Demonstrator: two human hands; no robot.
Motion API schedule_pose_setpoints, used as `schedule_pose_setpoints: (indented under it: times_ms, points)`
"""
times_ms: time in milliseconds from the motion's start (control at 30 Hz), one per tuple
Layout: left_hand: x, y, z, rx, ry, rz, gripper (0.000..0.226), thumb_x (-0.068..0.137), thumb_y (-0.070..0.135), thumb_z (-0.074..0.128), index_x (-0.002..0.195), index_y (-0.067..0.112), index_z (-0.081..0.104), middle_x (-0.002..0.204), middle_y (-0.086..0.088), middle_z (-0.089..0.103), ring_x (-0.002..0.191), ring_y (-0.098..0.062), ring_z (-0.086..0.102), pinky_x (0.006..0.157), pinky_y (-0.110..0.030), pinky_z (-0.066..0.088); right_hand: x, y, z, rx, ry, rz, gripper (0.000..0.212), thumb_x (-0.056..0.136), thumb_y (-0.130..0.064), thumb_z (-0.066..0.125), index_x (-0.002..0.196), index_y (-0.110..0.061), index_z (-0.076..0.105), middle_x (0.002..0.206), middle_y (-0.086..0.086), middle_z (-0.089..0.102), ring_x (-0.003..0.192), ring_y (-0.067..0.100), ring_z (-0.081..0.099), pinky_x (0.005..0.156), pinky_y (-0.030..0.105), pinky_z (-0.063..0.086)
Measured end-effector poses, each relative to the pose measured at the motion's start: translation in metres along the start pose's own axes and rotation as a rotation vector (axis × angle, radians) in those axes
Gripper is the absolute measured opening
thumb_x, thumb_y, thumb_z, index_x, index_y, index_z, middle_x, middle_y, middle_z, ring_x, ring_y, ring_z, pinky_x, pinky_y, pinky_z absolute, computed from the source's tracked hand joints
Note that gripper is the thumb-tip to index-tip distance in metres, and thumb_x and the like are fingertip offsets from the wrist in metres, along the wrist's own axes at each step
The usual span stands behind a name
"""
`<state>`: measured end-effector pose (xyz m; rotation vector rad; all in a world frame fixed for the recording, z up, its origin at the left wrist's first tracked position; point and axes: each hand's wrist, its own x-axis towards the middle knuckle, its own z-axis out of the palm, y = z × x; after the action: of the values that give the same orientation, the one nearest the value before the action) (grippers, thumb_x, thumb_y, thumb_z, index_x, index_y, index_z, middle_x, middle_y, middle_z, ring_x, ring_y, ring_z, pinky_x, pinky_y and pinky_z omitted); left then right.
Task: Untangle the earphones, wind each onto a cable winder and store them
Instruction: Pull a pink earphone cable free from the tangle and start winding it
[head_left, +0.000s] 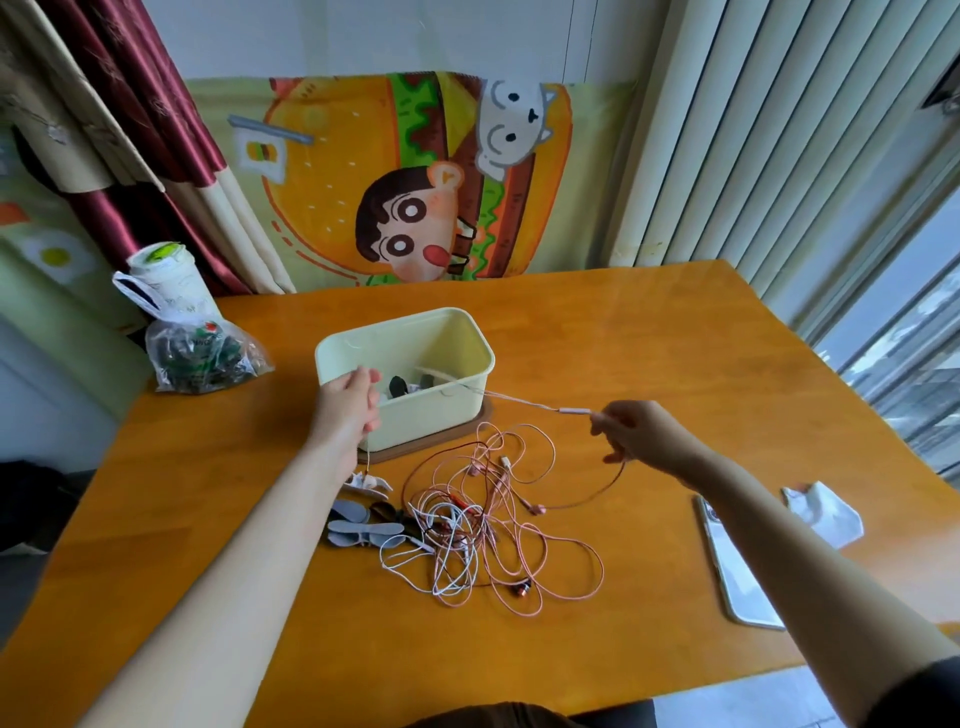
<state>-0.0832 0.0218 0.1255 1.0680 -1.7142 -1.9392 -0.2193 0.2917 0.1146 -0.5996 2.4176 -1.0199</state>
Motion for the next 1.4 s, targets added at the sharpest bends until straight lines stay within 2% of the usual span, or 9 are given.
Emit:
schedule_pose_setpoints:
  times_ms: [200, 367, 700, 867, 967, 1000, 1033, 1267, 1400]
  points:
    - [-0.044, 0.006, 0.057, 0.110, -0.445, 0.135, 0.025, 0.102, 0.023, 0.038, 0.110, 0.018, 0.060, 0.102, 0.006, 0.067, 0.057, -0.005, 0.037, 0.057, -0.016, 0.035, -0.007, -0.065, 0.015, -0.241, 0.078, -0.337, 0.022, 0.094, -0.032, 0.055, 0.080, -0.021, 0.067, 0.058, -0.014, 0.052, 0.048, 0.000, 0.048, 0.047, 0.014, 0.035]
    - [-0.051, 0.009, 0.065, 0.323, -0.625, 0.208, 0.029, 0.104, 0.019, 0.034, 0.101, 0.013, 0.063, 0.073, 0.002, 0.056, 0.056, -0.006, 0.035, 0.054, -0.018, 0.029, -0.008, -0.082, 0.014, -0.191, 0.061, -0.433, 0.026, 0.089, -0.039, 0.060, 0.069, -0.023, 0.060, 0.056, -0.010, 0.051, 0.050, 0.006, 0.043, 0.050, 0.022, 0.034]
    - [-0.011, 0.023, 0.006, -0.054, -0.209, 0.123, 0.029, 0.104, 0.023, 0.032, 0.082, 0.014, 0.049, 0.068, 0.004, 0.042, 0.047, -0.005, 0.027, 0.041, -0.013, 0.023, 0.003, 0.018, 0.007, 0.205, -0.149, 0.033, 0.020, 0.089, -0.028, 0.061, 0.075, -0.014, 0.062, 0.068, 0.002, 0.060, 0.070, 0.015, 0.053, 0.069, 0.027, 0.044]
    - [-0.003, 0.008, 0.003, 0.115, -0.084, 0.082, 0.027, 0.104, 0.018, 0.038, 0.090, 0.014, 0.061, 0.090, -0.004, 0.058, 0.054, -0.007, 0.032, 0.047, -0.015, 0.025, 0.013, 0.016, -0.029, 0.102, 0.323, -0.034, 0.024, 0.089, -0.028, 0.062, 0.072, -0.012, 0.064, 0.058, 0.000, 0.047, 0.053, 0.010, 0.039, 0.048, 0.021, 0.036]
    - [-0.007, 0.003, 0.017, 0.244, -0.107, 0.078, 0.027, 0.103, 0.016, 0.040, 0.108, 0.010, 0.065, 0.120, -0.010, 0.062, 0.064, -0.024, 0.044, 0.051, -0.019, 0.027, 0.014, -0.030, -0.064, -0.053, 0.599, -0.221, 0.020, 0.086, -0.034, 0.065, 0.079, -0.016, 0.065, 0.065, -0.003, 0.056, 0.055, 0.002, 0.044, 0.049, 0.015, 0.032]
    - [-0.010, 0.004, 0.023, 0.258, -0.124, 0.092, 0.027, 0.103, 0.016, 0.040, 0.111, 0.011, 0.065, 0.123, -0.008, 0.062, 0.093, -0.043, 0.055, 0.050, -0.018, 0.029, 0.012, -0.049, -0.071, -0.085, 0.622, -0.278, 0.018, 0.086, -0.035, 0.066, 0.079, -0.019, 0.064, 0.065, -0.006, 0.055, 0.056, 0.001, 0.045, 0.050, 0.013, 0.032]
    - [-0.014, 0.008, 0.030, 0.246, -0.156, 0.116, 0.027, 0.102, 0.017, 0.041, 0.110, 0.015, 0.066, 0.121, -0.006, 0.062, 0.082, -0.007, 0.037, 0.048, -0.016, 0.029, 0.009, -0.067, -0.075, -0.122, 0.620, -0.323, 0.017, 0.085, -0.036, 0.067, 0.078, -0.020, 0.064, 0.064, -0.009, 0.053, 0.056, 0.001, 0.045, 0.050, 0.011, 0.032]
    - [-0.047, 0.042, 0.082, 0.119, -0.595, 0.312, 0.027, 0.100, 0.030, 0.045, 0.123, 0.024, 0.057, 0.072, 0.020, 0.052, 0.060, 0.000, 0.039, 0.057, -0.011, 0.034, -0.002, -0.113, -0.032, -0.187, 0.372, -0.472, 0.020, 0.084, -0.037, 0.067, 0.073, -0.021, 0.063, 0.060, -0.016, 0.051, 0.053, -0.004, 0.046, 0.049, 0.011, 0.035]
    - [-0.053, 0.040, 0.092, 0.007, -0.614, 0.210, 0.015, 0.099, 0.023, 0.048, 0.103, 0.023, 0.063, 0.075, 0.005, 0.053, 0.058, -0.003, 0.035, 0.049, -0.013, 0.029, -0.001, -0.098, -0.013, -0.099, 0.278, -0.470, 0.024, 0.089, -0.034, 0.062, 0.078, -0.014, 0.067, 0.065, -0.001, 0.063, 0.054, 0.004, 0.046, 0.050, 0.017, 0.035]
